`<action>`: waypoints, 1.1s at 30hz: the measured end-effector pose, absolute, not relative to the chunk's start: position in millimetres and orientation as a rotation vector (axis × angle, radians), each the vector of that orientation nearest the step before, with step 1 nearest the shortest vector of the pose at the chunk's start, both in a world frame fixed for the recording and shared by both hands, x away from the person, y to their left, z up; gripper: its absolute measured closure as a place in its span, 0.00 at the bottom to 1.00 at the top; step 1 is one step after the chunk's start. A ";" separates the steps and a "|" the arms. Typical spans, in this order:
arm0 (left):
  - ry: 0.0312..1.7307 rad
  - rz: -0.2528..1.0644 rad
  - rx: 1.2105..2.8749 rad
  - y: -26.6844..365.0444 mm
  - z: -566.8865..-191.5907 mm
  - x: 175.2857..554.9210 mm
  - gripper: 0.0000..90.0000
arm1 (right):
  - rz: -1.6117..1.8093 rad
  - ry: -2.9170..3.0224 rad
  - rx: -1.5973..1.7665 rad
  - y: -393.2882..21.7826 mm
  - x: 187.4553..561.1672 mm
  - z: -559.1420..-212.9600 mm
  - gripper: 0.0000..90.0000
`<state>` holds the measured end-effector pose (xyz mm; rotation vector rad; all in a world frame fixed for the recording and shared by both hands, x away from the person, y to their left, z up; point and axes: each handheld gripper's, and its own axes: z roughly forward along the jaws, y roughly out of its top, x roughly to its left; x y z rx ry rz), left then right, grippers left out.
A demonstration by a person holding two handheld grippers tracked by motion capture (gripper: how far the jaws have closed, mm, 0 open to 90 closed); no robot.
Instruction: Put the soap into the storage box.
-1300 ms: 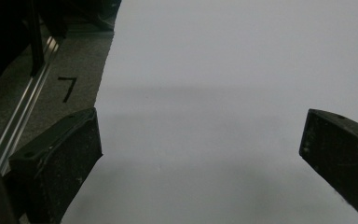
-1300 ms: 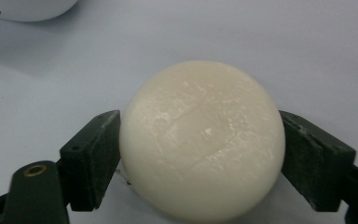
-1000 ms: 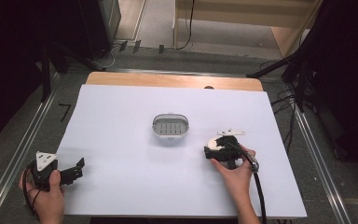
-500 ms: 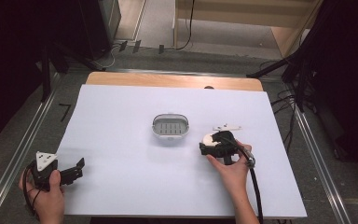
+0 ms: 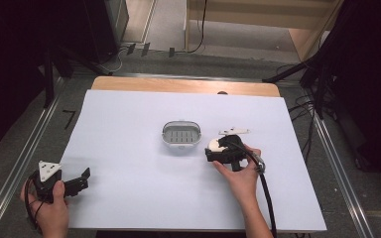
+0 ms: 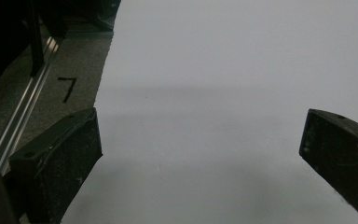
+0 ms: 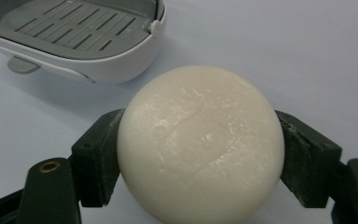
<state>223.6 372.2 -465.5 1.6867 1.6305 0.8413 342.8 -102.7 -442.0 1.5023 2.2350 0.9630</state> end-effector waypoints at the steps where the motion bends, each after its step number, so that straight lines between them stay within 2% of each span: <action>1: 1.631 0.841 1.687 372.2 -465.5 223.6 0.00 | 0.963 2.235 1.502 -102.7 342.8 -442.0 0.27; 33: 1.632 0.839 1.688 372.5 -465.2 223.4 0.00 | 0.998 2.269 1.406 -66.2 359.2 -416.7 0.27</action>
